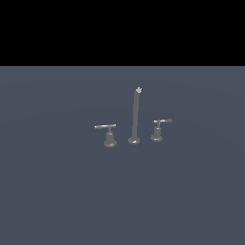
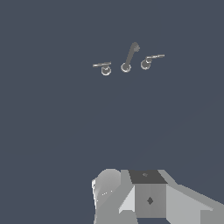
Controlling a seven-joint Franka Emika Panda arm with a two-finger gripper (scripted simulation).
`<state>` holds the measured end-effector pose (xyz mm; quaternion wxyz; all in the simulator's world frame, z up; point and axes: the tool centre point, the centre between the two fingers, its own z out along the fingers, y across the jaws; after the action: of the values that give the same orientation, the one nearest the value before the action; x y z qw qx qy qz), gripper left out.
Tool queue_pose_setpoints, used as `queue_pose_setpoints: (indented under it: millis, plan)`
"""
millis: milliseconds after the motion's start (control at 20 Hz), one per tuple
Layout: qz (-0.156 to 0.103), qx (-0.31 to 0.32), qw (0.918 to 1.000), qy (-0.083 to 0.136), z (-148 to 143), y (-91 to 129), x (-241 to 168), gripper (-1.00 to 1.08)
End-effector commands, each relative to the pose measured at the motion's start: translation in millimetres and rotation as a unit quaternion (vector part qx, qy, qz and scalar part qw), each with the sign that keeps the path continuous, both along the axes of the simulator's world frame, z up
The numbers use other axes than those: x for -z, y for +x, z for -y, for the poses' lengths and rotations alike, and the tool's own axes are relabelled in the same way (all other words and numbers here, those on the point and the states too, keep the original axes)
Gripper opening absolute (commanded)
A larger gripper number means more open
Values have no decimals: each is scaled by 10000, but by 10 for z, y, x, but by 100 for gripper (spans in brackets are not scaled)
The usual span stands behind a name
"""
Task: Turn on the faucet by rotating a designated handle.
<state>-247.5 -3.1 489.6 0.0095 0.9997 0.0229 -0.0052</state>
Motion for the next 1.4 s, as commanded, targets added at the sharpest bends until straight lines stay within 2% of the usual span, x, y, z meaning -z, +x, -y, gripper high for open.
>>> queue_pose_setpoints:
  millis: [0,300,600,950,1350]
  plan:
    - [-1,-6,10000,3,-4,0,-1,-100]
    - [3,146,9999,5,14,101,24,-100]
    - [11,511,9987,14,57,350,96,-100]
    - [24,1220,9925,28,160,827,288,-100]
    - [41,2225,9749,46,348,1475,675,-100]
